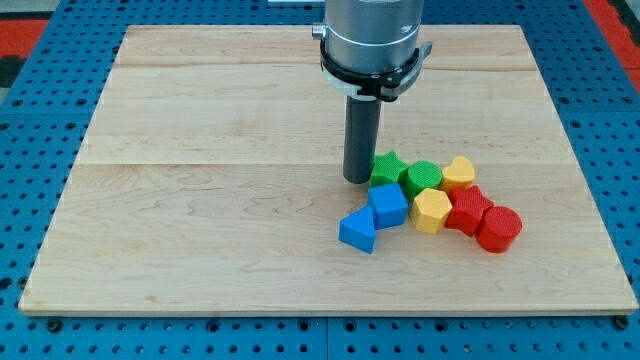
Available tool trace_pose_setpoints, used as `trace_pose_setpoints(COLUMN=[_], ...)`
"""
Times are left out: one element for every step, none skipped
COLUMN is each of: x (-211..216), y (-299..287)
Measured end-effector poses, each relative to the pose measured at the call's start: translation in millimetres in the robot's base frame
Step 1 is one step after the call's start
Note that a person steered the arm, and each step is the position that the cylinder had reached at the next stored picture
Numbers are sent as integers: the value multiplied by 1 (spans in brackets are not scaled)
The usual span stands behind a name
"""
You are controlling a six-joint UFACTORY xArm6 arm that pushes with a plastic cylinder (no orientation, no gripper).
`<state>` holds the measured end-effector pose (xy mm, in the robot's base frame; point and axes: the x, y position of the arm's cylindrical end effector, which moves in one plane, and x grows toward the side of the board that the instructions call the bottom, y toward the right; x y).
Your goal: Push the red circle diagonal to the yellow blocks
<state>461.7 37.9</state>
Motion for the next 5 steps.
trace_pose_setpoints(x=[-17,-49,-35,6,91], y=[7,46,151,185,192])
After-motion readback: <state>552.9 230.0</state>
